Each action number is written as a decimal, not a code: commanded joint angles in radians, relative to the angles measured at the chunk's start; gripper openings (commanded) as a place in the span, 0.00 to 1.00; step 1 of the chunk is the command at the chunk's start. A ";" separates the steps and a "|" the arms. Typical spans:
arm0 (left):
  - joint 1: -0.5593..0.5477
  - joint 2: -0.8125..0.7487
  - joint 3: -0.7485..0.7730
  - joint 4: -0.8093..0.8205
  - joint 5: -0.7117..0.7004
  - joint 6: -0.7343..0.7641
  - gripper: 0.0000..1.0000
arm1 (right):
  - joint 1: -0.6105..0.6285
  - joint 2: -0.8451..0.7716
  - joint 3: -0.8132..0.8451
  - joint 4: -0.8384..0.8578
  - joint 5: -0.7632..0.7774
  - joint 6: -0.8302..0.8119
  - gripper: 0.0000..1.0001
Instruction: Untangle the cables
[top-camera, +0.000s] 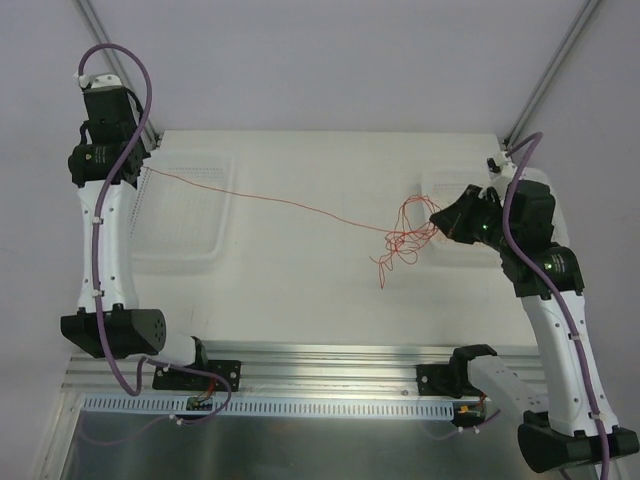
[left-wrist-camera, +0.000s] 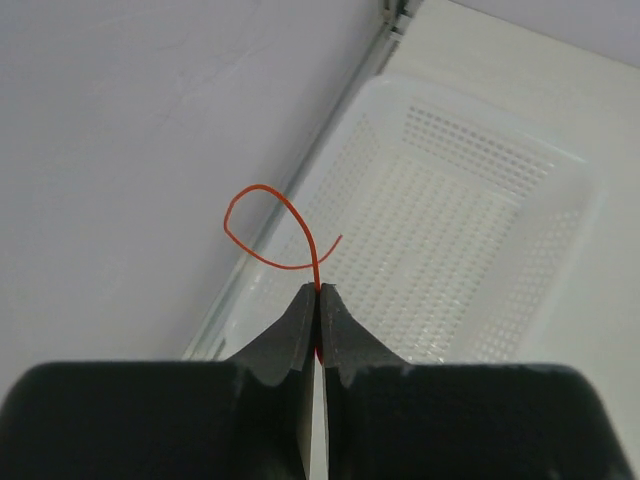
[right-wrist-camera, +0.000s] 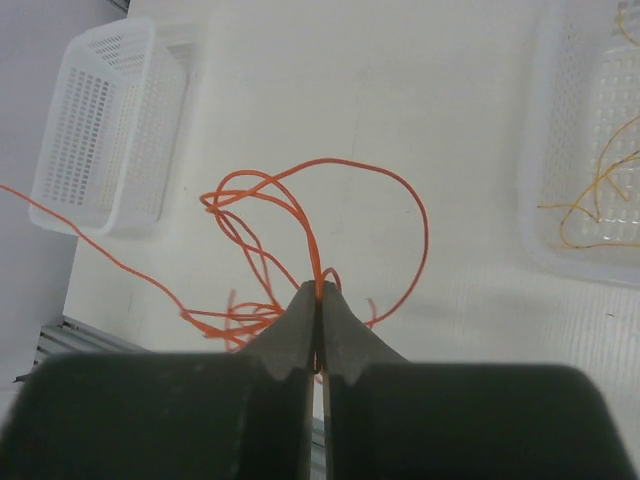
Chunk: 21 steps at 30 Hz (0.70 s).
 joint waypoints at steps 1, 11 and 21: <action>-0.049 -0.064 -0.053 0.028 0.194 -0.059 0.00 | 0.005 0.001 -0.084 0.106 -0.068 0.044 0.01; -0.351 -0.258 -0.519 0.220 0.564 -0.136 0.06 | 0.256 0.238 -0.188 0.258 0.070 0.076 0.01; -0.505 -0.389 -0.969 0.289 0.570 -0.240 0.23 | 0.326 0.494 -0.288 0.379 0.164 0.173 0.06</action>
